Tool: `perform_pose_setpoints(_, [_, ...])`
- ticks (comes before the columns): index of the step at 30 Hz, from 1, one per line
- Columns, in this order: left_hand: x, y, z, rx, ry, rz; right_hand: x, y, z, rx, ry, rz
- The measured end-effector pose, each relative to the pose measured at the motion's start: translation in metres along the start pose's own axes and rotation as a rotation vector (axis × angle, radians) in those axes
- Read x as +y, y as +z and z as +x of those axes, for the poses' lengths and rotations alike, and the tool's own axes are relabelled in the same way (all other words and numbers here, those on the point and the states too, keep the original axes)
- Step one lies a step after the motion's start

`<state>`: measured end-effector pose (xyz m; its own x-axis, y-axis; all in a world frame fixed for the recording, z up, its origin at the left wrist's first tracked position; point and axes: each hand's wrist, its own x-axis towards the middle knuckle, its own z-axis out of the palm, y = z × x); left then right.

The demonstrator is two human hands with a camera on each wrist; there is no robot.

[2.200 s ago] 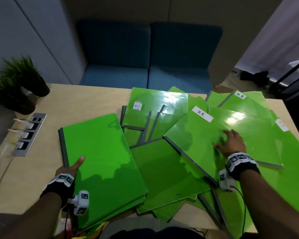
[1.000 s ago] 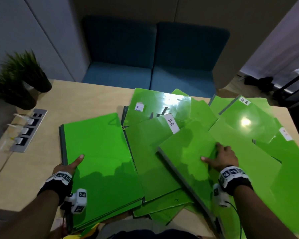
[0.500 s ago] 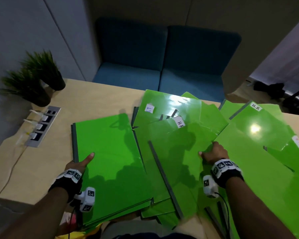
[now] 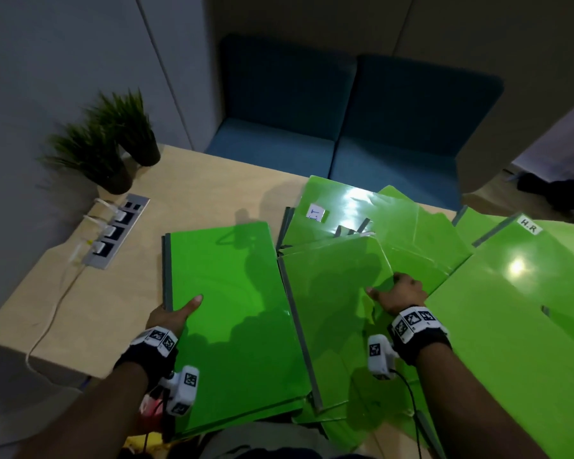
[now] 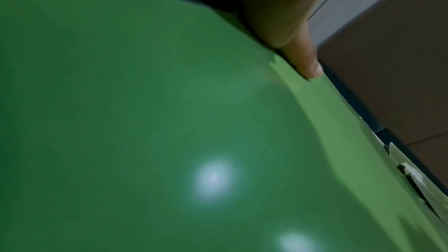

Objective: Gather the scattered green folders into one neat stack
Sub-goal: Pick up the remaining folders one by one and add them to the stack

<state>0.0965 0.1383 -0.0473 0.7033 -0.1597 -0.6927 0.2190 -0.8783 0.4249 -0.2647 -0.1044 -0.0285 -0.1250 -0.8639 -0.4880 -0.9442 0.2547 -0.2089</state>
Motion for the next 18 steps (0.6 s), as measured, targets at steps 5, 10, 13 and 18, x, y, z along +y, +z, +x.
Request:
perform_pose_setpoints(5, [-0.002,0.0,0.001,-0.007,0.019,-0.026,-0.001,-0.007,0.007,0.008,-0.067,0.034])
perform_pose_setpoints(10, [-0.001,0.0,-0.005,-0.013,0.03,-0.018,-0.01,-0.023,-0.001,0.001,-0.137,0.349])
perform_pose_setpoints(13, [0.0,-0.001,-0.008,-0.022,0.031,-0.032,-0.016,-0.057,0.005,0.08,-0.185,0.621])
perform_pose_setpoints(18, [-0.001,-0.003,-0.009,-0.027,0.029,-0.048,-0.038,-0.082,0.002,0.086,-0.231,0.822])
